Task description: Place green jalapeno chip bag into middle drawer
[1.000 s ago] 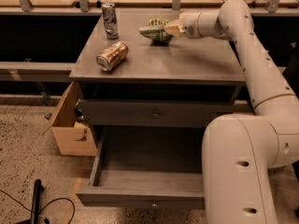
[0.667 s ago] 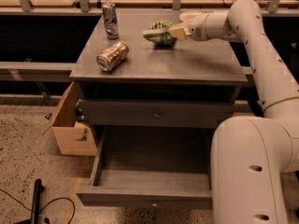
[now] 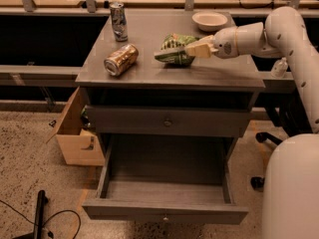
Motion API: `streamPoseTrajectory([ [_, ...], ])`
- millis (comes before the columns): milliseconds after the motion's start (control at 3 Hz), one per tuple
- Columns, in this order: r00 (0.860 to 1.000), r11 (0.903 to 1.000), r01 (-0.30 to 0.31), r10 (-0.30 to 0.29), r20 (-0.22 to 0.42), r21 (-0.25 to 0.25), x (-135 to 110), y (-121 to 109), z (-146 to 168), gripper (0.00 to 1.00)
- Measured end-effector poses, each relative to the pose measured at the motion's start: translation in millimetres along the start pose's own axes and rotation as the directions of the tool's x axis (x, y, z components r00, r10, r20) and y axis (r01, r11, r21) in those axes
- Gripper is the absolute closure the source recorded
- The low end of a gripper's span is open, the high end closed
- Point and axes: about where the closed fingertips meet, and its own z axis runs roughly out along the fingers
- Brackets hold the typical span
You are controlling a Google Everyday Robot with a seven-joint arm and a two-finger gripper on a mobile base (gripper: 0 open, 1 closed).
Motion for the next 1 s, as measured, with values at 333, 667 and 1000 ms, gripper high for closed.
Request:
streamPoseTrajectory([
  [333, 1.000, 1.0000, 0.001, -0.001, 0.002, 0.002, -1.1, -0.7, 0.5, 1.00],
  [667, 1.000, 0.9999, -0.005, 0.005, 0.003, -0.013, -1.2, 11.5, 0.9, 1.00],
  [1000, 0.997, 0.9999, -0.010, 0.010, 0.079, 0.010, -31.8, 45.3, -31.9, 1.00],
])
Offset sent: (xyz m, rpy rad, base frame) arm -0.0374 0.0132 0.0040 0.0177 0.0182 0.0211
